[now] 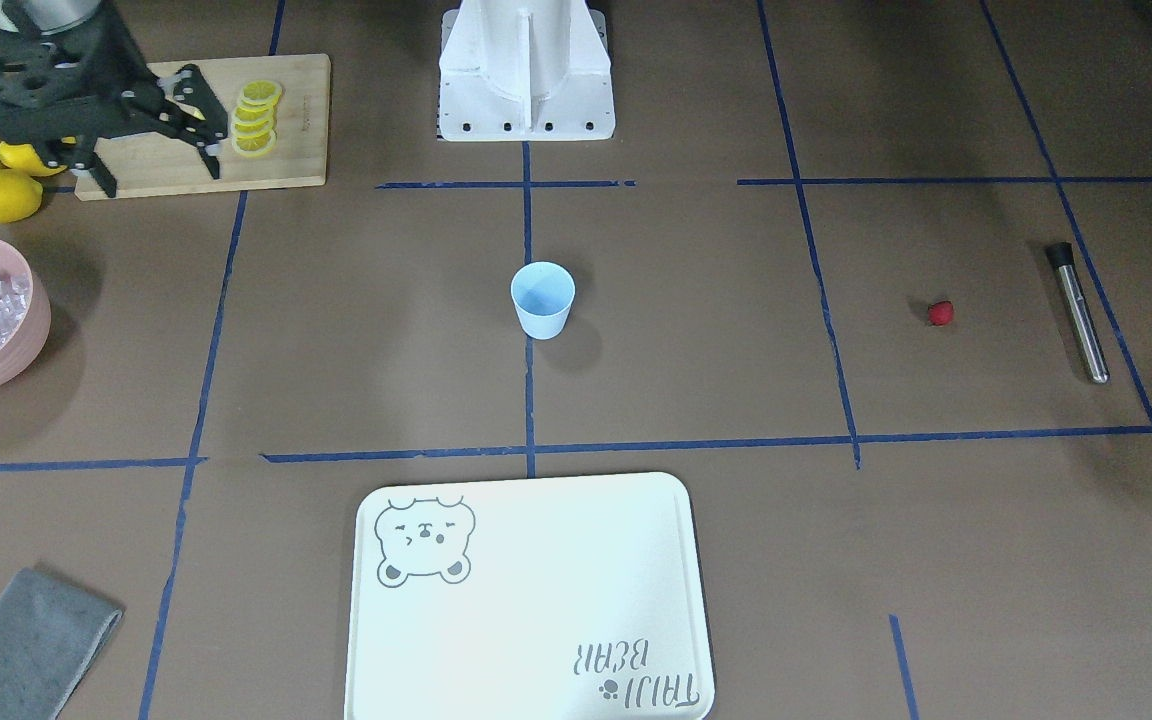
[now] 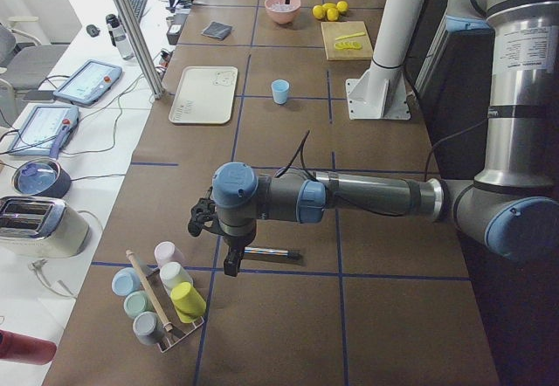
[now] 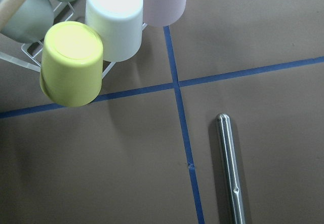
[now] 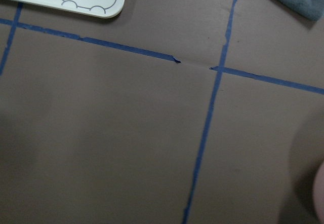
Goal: Mash ice and strawberries in cup
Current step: 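Move the right gripper back down into the ice bowl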
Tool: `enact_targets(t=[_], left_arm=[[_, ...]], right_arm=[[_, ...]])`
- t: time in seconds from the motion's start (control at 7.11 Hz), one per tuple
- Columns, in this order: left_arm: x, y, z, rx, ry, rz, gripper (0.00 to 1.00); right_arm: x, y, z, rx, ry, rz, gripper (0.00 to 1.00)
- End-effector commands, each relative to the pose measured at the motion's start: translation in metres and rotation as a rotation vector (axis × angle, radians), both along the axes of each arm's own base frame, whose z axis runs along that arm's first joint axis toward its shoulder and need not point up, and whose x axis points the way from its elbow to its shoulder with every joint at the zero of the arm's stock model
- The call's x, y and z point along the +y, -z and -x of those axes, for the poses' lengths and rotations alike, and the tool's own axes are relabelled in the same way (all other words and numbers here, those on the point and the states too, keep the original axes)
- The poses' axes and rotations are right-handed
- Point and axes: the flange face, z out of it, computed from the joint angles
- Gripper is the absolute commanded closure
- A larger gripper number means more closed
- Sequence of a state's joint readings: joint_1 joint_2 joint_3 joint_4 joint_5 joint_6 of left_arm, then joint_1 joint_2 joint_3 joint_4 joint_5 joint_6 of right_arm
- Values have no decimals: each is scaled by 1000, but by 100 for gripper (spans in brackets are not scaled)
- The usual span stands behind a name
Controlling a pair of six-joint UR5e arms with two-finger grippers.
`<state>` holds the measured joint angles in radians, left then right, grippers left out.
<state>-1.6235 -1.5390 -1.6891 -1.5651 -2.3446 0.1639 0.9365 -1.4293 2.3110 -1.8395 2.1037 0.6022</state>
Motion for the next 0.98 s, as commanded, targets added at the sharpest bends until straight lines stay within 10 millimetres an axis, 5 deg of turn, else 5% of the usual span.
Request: enact_targets(t=[0.0,0.28,0.56,0.84], left_arm=[[-3,8,2,-24,8,-11,0],[-2,15,2,-11,51,14,0],[-3,15,1,-9,49,15,0],[-3,17,1,-9,49,11,0]], right_arm=[[4,-102,-74,-5,79,-52,1],[-5,-202,-86,18,129,-73,1],[-10,-247,-83,29,129,-23,1],[-17,-275,-79,46,135,26,15]])
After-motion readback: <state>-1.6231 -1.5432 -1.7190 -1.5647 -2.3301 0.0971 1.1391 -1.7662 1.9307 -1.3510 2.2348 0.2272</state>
